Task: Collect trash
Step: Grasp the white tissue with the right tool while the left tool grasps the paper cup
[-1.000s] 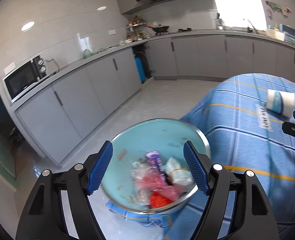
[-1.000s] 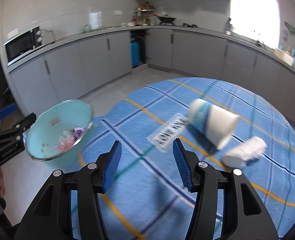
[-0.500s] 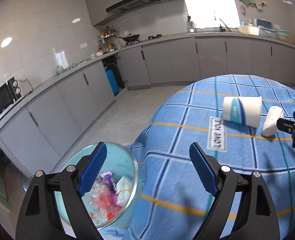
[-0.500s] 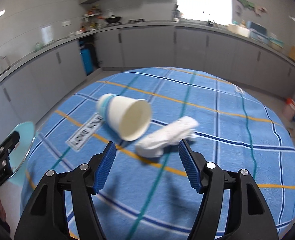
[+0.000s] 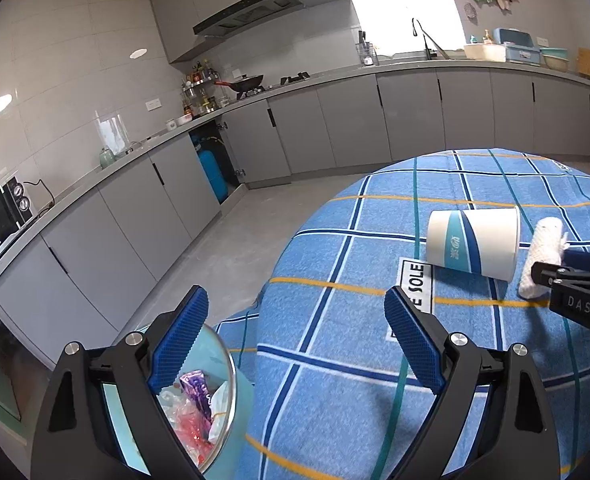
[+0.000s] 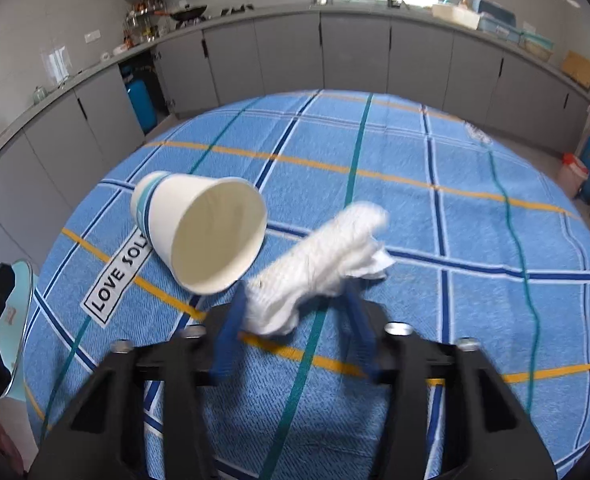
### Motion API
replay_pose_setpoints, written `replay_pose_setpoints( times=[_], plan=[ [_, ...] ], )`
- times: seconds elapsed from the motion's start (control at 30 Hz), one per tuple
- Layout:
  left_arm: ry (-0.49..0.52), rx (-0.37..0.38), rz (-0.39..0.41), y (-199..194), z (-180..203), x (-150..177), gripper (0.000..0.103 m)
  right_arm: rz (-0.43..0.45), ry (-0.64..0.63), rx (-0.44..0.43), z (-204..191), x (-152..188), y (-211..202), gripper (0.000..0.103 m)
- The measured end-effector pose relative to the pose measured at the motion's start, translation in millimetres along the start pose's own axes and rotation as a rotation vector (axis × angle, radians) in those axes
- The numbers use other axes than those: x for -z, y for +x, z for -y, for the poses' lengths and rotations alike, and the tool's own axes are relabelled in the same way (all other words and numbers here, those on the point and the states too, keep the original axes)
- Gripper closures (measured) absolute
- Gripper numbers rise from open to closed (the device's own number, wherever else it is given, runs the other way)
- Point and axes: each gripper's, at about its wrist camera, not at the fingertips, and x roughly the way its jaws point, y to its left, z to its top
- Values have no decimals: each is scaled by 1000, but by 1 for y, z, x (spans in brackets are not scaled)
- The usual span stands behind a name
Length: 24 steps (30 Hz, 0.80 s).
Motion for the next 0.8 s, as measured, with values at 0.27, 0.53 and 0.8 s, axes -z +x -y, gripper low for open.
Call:
replay_pose_setpoints(
  times=[0.27,0.53,0.8],
  plan=[
    [28,35,14,-3,26,-9,15,36,-59,-2,9,5,-16,91],
    [82,92,31,-8,78,-22,15,88,-53,77,54,13,-38,91],
    [121,111,5,5,123,-31,15,108,-44,86,81,20,-49,91]
  ],
)
